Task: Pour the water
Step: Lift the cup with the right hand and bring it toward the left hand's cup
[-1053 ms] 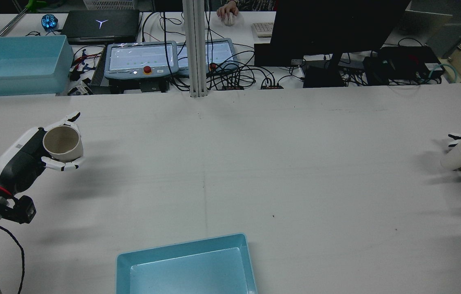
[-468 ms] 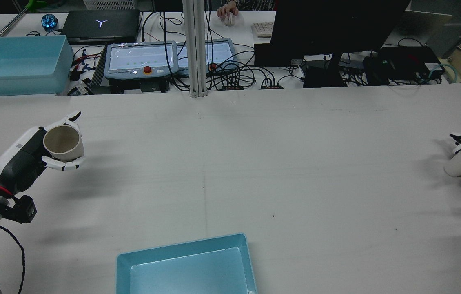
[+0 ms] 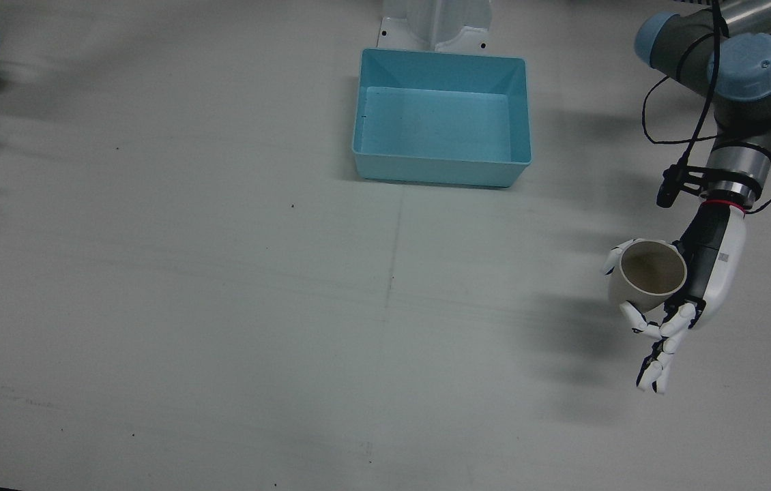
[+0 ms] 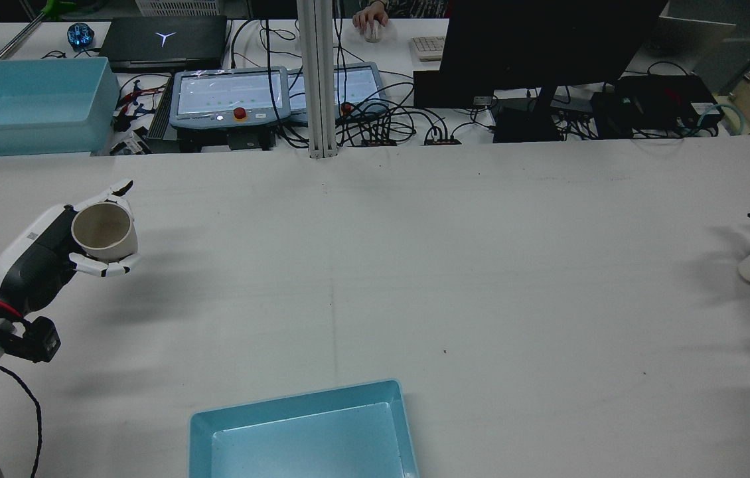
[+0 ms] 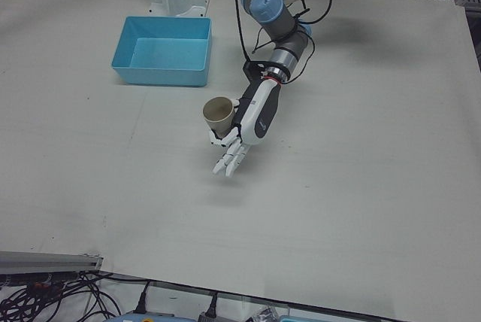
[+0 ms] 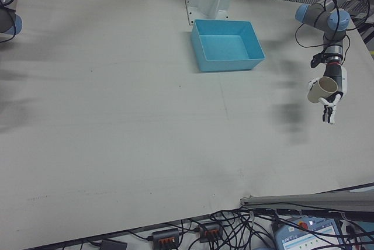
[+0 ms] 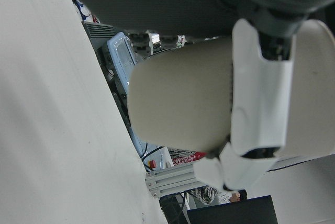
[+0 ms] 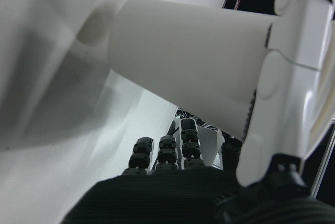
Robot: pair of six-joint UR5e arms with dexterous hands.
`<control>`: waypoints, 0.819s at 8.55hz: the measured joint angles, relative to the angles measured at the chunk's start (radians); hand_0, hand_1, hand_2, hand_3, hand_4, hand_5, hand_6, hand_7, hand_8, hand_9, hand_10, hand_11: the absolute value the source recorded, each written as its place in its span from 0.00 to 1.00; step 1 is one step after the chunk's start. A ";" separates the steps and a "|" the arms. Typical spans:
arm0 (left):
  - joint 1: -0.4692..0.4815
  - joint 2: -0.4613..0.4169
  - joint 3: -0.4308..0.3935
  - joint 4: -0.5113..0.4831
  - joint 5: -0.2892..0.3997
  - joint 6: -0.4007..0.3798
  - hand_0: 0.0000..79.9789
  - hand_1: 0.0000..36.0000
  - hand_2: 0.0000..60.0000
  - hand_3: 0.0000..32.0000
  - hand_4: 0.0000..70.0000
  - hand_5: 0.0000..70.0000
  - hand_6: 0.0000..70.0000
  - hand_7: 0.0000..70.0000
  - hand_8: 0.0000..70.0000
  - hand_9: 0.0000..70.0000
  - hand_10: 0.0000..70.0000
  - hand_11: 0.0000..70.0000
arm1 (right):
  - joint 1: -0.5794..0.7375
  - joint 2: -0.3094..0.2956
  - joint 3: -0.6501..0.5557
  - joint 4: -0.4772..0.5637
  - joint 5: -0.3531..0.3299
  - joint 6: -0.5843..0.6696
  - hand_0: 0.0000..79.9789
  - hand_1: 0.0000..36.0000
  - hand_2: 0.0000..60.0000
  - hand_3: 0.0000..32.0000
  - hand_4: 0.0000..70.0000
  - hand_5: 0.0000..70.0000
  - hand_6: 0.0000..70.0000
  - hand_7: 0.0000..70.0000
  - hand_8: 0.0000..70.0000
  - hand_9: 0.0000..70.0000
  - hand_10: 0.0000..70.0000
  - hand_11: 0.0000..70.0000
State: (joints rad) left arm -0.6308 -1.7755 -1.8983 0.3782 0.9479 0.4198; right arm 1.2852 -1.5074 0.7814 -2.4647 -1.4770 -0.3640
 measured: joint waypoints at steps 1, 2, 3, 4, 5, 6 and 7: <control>-0.001 -0.001 -0.002 0.002 0.001 0.000 0.86 1.00 0.88 0.00 0.43 0.98 0.11 0.13 0.04 0.02 0.05 0.11 | 0.017 -0.001 0.002 0.001 0.001 0.005 0.81 0.48 0.00 0.00 1.00 0.52 0.24 0.25 0.16 0.13 0.11 0.17; 0.000 -0.002 -0.006 0.007 0.001 0.000 0.87 1.00 0.89 0.00 0.44 0.99 0.11 0.14 0.04 0.02 0.05 0.11 | 0.032 -0.001 0.005 0.001 0.001 0.013 0.84 0.50 0.00 0.00 1.00 0.53 0.24 0.25 0.15 0.13 0.10 0.16; 0.000 -0.003 -0.015 0.016 0.002 0.001 0.87 1.00 0.89 0.00 0.45 1.00 0.12 0.14 0.04 0.02 0.05 0.12 | 0.044 -0.001 0.011 0.001 -0.001 0.032 0.93 0.55 0.00 0.00 1.00 0.55 0.24 0.26 0.15 0.12 0.10 0.15; 0.001 -0.012 -0.021 0.026 0.003 0.002 0.86 1.00 0.90 0.00 0.45 1.00 0.12 0.14 0.04 0.02 0.05 0.12 | 0.052 -0.001 0.031 0.000 -0.003 0.052 1.00 0.63 0.00 0.00 1.00 0.59 0.27 0.28 0.14 0.12 0.09 0.15; 0.002 -0.029 -0.019 0.036 0.003 0.007 0.85 1.00 0.91 0.00 0.46 1.00 0.13 0.14 0.05 0.02 0.06 0.12 | 0.058 -0.002 0.075 -0.020 -0.006 0.067 1.00 0.64 0.00 0.00 1.00 0.60 0.28 0.29 0.15 0.12 0.10 0.16; 0.007 -0.053 -0.004 0.045 0.003 0.011 0.85 1.00 0.91 0.00 0.46 1.00 0.13 0.14 0.05 0.02 0.06 0.13 | 0.061 -0.002 0.151 -0.079 -0.008 0.076 1.00 0.63 0.00 0.00 1.00 0.58 0.26 0.27 0.15 0.12 0.10 0.16; 0.021 -0.077 0.017 0.049 0.003 0.013 0.85 1.00 0.91 0.00 0.47 1.00 0.14 0.14 0.05 0.02 0.06 0.13 | 0.058 -0.002 0.235 -0.157 -0.010 0.079 1.00 0.63 0.00 0.00 1.00 0.58 0.27 0.27 0.15 0.12 0.10 0.16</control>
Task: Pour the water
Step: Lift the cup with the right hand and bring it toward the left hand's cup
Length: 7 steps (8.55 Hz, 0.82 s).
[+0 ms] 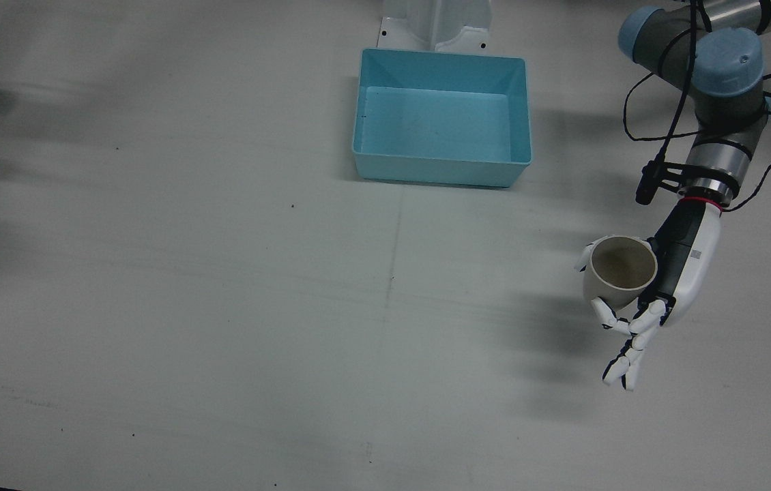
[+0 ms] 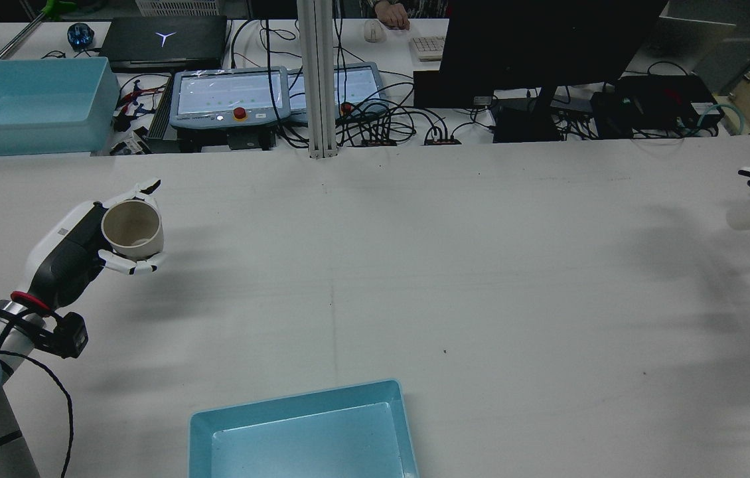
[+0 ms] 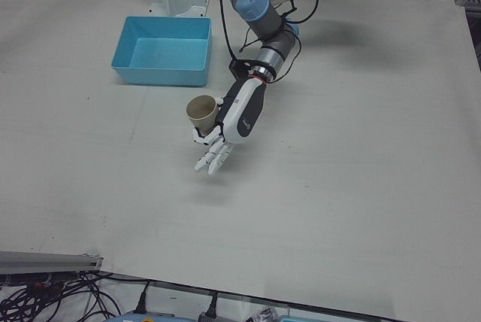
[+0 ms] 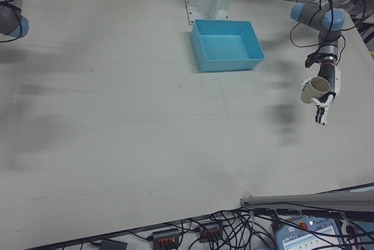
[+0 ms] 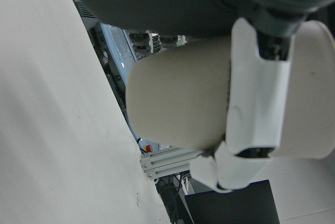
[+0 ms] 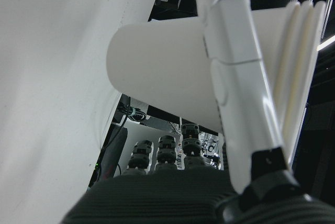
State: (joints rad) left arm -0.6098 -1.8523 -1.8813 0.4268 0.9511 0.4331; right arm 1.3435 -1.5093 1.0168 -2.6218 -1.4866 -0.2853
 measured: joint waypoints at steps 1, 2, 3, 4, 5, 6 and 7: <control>0.015 -0.022 0.024 0.002 0.000 0.002 0.85 1.00 0.92 0.00 0.47 1.00 0.14 0.14 0.05 0.02 0.06 0.13 | -0.011 0.002 0.093 -0.089 0.000 0.000 1.00 0.64 0.00 0.00 1.00 0.59 0.27 0.28 0.15 0.12 0.10 0.16; 0.030 -0.043 0.048 0.002 0.000 0.003 0.85 1.00 0.92 0.00 0.47 1.00 0.14 0.14 0.05 0.02 0.06 0.13 | -0.032 0.006 0.191 -0.185 0.001 -0.004 1.00 0.65 0.01 0.00 1.00 0.59 0.28 0.28 0.15 0.12 0.10 0.17; 0.044 -0.065 0.073 0.002 0.000 0.004 0.87 1.00 0.93 0.00 0.47 1.00 0.14 0.14 0.05 0.02 0.06 0.13 | -0.064 0.015 0.299 -0.297 0.005 -0.010 1.00 0.67 0.01 0.00 1.00 0.59 0.28 0.28 0.15 0.12 0.11 0.17; 0.054 -0.081 0.091 0.001 0.000 0.005 0.88 1.00 0.95 0.00 0.49 1.00 0.15 0.14 0.05 0.02 0.06 0.13 | -0.094 0.028 0.383 -0.390 0.009 -0.020 1.00 0.69 0.03 0.00 1.00 0.59 0.29 0.29 0.16 0.13 0.11 0.17; 0.067 -0.099 0.113 0.001 0.001 0.006 0.89 1.00 0.96 0.00 0.49 1.00 0.15 0.14 0.05 0.02 0.06 0.13 | -0.127 0.044 0.469 -0.493 0.023 -0.032 1.00 0.71 0.03 0.00 1.00 0.59 0.29 0.29 0.16 0.13 0.11 0.17; 0.081 -0.118 0.140 0.001 0.001 0.007 0.89 1.00 0.98 0.00 0.50 1.00 0.15 0.14 0.05 0.02 0.06 0.13 | -0.170 0.056 0.563 -0.608 0.056 -0.041 1.00 0.74 0.04 0.00 1.00 0.60 0.29 0.28 0.16 0.13 0.11 0.18; 0.096 -0.138 0.167 0.000 0.002 0.008 0.91 1.00 0.99 0.00 0.51 1.00 0.15 0.14 0.05 0.02 0.06 0.13 | -0.216 0.071 0.651 -0.728 0.103 -0.044 1.00 0.80 0.05 0.00 1.00 0.62 0.29 0.29 0.16 0.13 0.11 0.19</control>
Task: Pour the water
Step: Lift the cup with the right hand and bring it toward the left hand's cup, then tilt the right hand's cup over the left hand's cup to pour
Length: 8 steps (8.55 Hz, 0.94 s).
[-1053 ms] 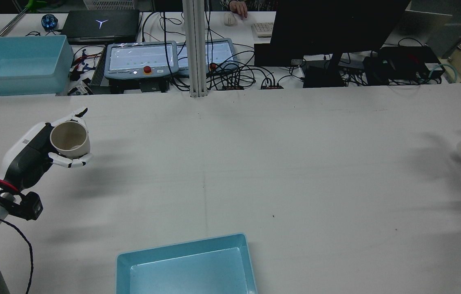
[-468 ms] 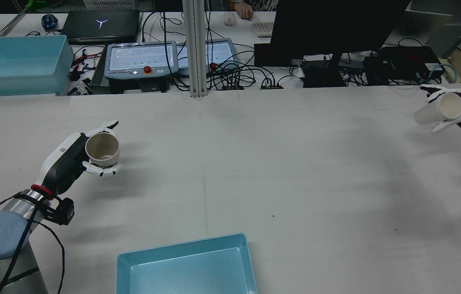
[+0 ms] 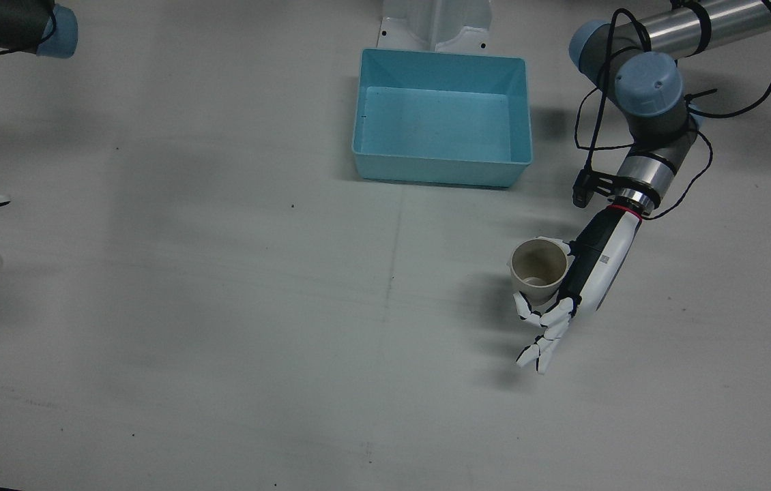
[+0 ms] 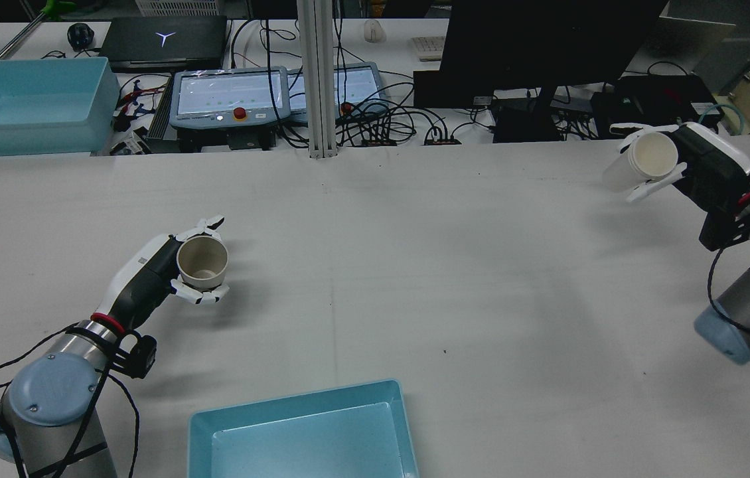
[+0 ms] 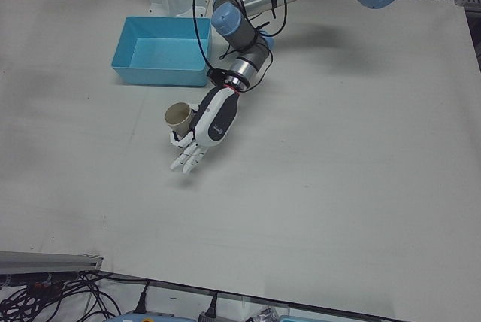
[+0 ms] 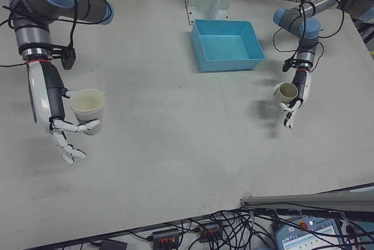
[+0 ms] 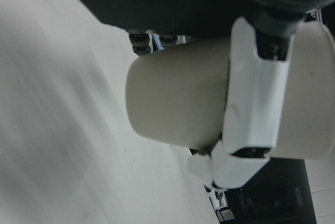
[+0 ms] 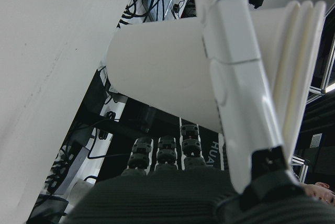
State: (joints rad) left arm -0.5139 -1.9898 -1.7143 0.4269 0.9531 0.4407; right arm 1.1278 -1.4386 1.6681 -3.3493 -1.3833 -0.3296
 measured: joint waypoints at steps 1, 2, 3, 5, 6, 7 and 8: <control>0.014 -0.015 0.019 -0.001 0.001 0.008 0.92 1.00 1.00 0.00 0.51 1.00 0.16 0.15 0.05 0.02 0.06 0.13 | -0.045 0.029 0.074 -0.133 0.040 -0.001 1.00 0.85 0.06 0.00 1.00 0.64 0.30 0.29 0.16 0.13 0.12 0.20; 0.025 -0.025 0.029 -0.004 0.001 0.022 0.92 1.00 1.00 0.00 0.52 1.00 0.16 0.15 0.05 0.02 0.06 0.13 | -0.082 0.068 0.125 -0.260 0.071 0.001 1.00 0.89 0.07 0.00 1.00 0.64 0.29 0.28 0.16 0.13 0.12 0.20; 0.032 -0.034 0.037 -0.007 0.002 0.032 0.92 1.00 1.00 0.00 0.53 1.00 0.17 0.16 0.05 0.02 0.06 0.13 | -0.113 0.103 0.157 -0.358 0.096 0.003 1.00 0.94 0.09 0.00 1.00 0.68 0.33 0.32 0.17 0.14 0.13 0.21; 0.036 -0.075 0.079 -0.017 0.024 0.055 0.92 1.00 1.00 0.00 0.52 1.00 0.17 0.16 0.05 0.03 0.06 0.14 | -0.184 0.184 0.206 -0.524 0.159 0.005 1.00 0.98 0.10 0.00 1.00 0.69 0.34 0.32 0.18 0.15 0.13 0.22; 0.038 -0.091 0.092 -0.025 0.032 0.071 0.94 1.00 0.96 0.00 0.52 1.00 0.17 0.16 0.06 0.03 0.06 0.13 | -0.226 0.221 0.232 -0.595 0.207 0.006 1.00 1.00 0.11 0.00 1.00 0.72 0.36 0.34 0.19 0.15 0.14 0.23; 0.042 -0.108 0.098 -0.029 0.036 0.081 0.99 1.00 0.97 0.00 0.53 1.00 0.17 0.17 0.05 0.03 0.06 0.13 | -0.261 0.252 0.251 -0.647 0.247 0.006 1.00 1.00 0.11 0.00 1.00 0.71 0.37 0.34 0.19 0.16 0.14 0.23; 0.044 -0.143 0.098 -0.018 0.046 0.086 1.00 1.00 1.00 0.00 0.53 1.00 0.17 0.17 0.06 0.03 0.06 0.13 | -0.287 0.279 0.261 -0.685 0.270 0.007 1.00 1.00 0.11 0.00 1.00 0.71 0.36 0.35 0.19 0.16 0.14 0.23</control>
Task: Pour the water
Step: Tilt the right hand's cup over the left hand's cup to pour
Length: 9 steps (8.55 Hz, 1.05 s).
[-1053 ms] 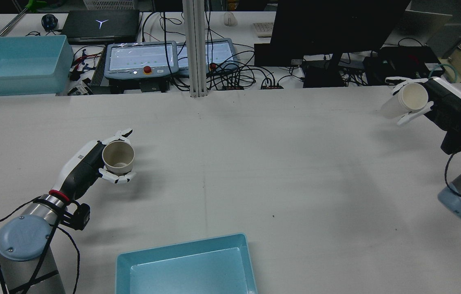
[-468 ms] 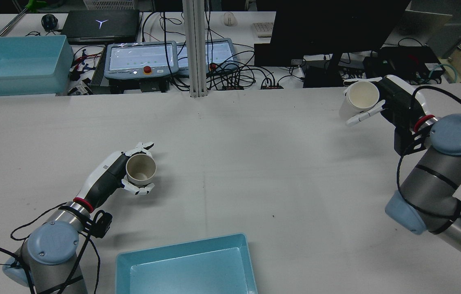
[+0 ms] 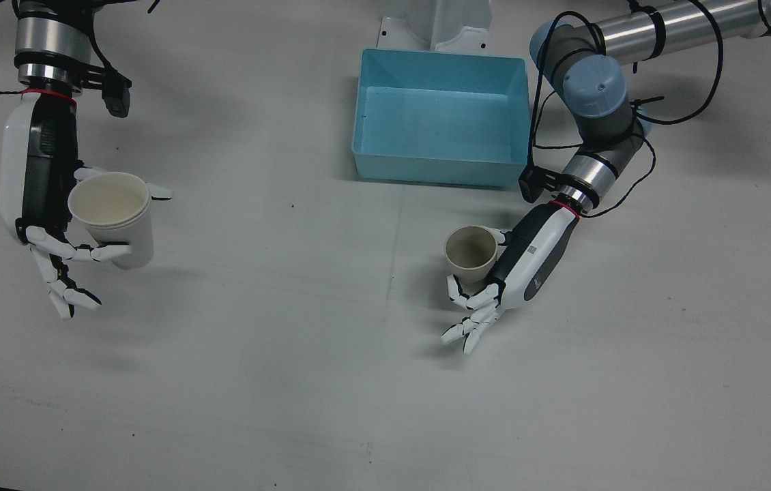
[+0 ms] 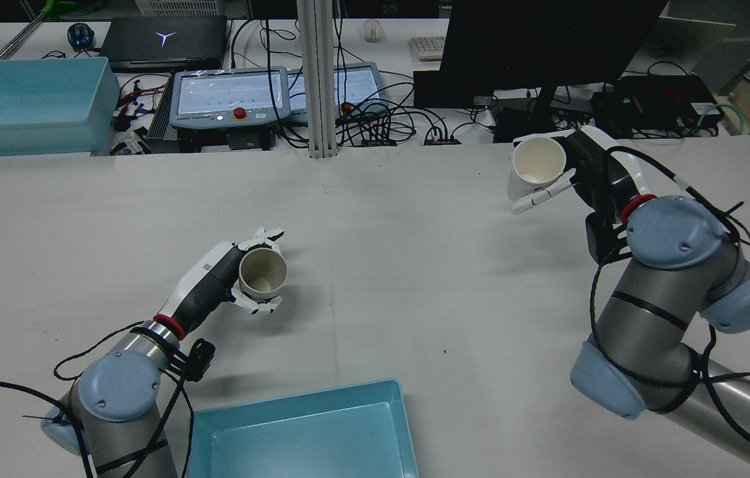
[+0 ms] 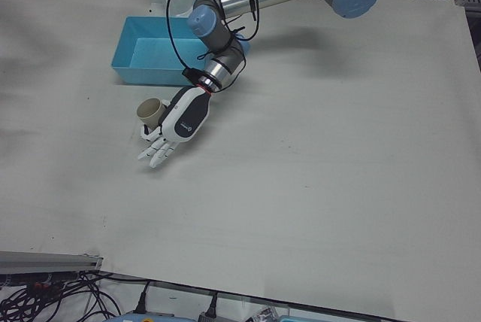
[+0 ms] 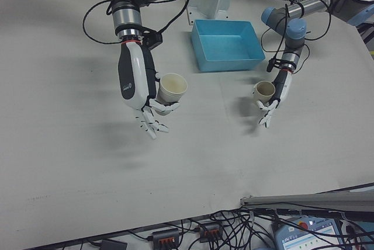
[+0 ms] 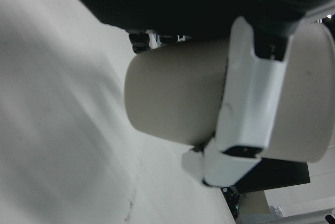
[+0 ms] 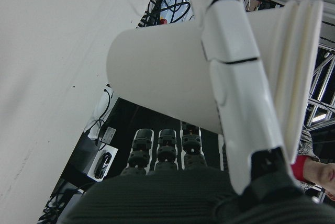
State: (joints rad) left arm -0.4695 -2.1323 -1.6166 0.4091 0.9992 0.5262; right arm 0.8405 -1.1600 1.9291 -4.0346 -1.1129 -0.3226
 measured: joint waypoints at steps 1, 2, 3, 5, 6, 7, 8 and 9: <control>0.002 -0.054 0.001 0.030 0.009 0.003 1.00 1.00 1.00 0.00 0.54 1.00 0.19 0.18 0.06 0.03 0.06 0.13 | -0.016 0.018 0.006 -0.024 0.015 0.000 1.00 1.00 0.10 0.00 1.00 0.71 0.37 0.35 0.19 0.16 0.14 0.23; 0.002 -0.113 0.013 0.054 0.013 0.009 1.00 1.00 1.00 0.00 0.55 1.00 0.20 0.19 0.07 0.04 0.06 0.14 | -0.024 0.029 0.010 -0.044 0.024 0.000 1.00 1.00 0.10 0.00 1.00 0.72 0.37 0.35 0.19 0.16 0.14 0.23; 0.003 -0.171 0.040 0.065 0.015 0.018 1.00 1.00 1.00 0.00 0.56 1.00 0.21 0.19 0.07 0.04 0.07 0.14 | -0.030 0.041 0.013 -0.067 0.029 0.000 1.00 1.00 0.09 0.00 1.00 0.72 0.37 0.35 0.19 0.16 0.14 0.23; 0.010 -0.237 0.102 0.055 0.014 0.040 1.00 1.00 1.00 0.00 0.57 1.00 0.22 0.20 0.08 0.06 0.08 0.15 | -0.037 0.102 0.024 -0.186 0.053 -0.007 1.00 1.00 0.10 0.00 1.00 0.73 0.36 0.34 0.19 0.17 0.13 0.23; 0.016 -0.246 0.134 0.032 0.013 0.045 1.00 1.00 1.00 0.00 0.58 1.00 0.22 0.21 0.08 0.06 0.08 0.16 | -0.040 0.141 0.024 -0.260 0.065 -0.012 1.00 1.00 0.12 0.00 1.00 0.74 0.37 0.35 0.19 0.17 0.13 0.23; 0.020 -0.250 0.163 0.006 0.011 0.048 1.00 1.00 1.00 0.00 0.59 1.00 0.23 0.21 0.09 0.06 0.08 0.16 | -0.041 0.175 0.020 -0.313 0.070 -0.038 1.00 1.00 0.13 0.00 1.00 0.77 0.39 0.37 0.20 0.17 0.13 0.23; 0.024 -0.252 0.184 -0.017 0.009 0.050 1.00 1.00 1.00 0.00 0.61 1.00 0.24 0.22 0.09 0.07 0.09 0.17 | -0.043 0.214 0.009 -0.348 0.077 -0.088 1.00 1.00 0.15 0.00 1.00 0.79 0.40 0.38 0.20 0.18 0.14 0.24; 0.026 -0.254 0.196 -0.035 0.006 0.060 1.00 1.00 1.00 0.00 0.63 1.00 0.25 0.23 0.10 0.08 0.09 0.17 | -0.050 0.259 -0.027 -0.374 0.082 -0.129 1.00 1.00 0.15 0.00 1.00 0.80 0.40 0.39 0.20 0.18 0.14 0.24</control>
State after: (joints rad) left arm -0.4436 -2.3859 -1.4201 0.3742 1.0049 0.5858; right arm 0.7902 -0.9009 1.9024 -4.4085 -1.0305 -0.4520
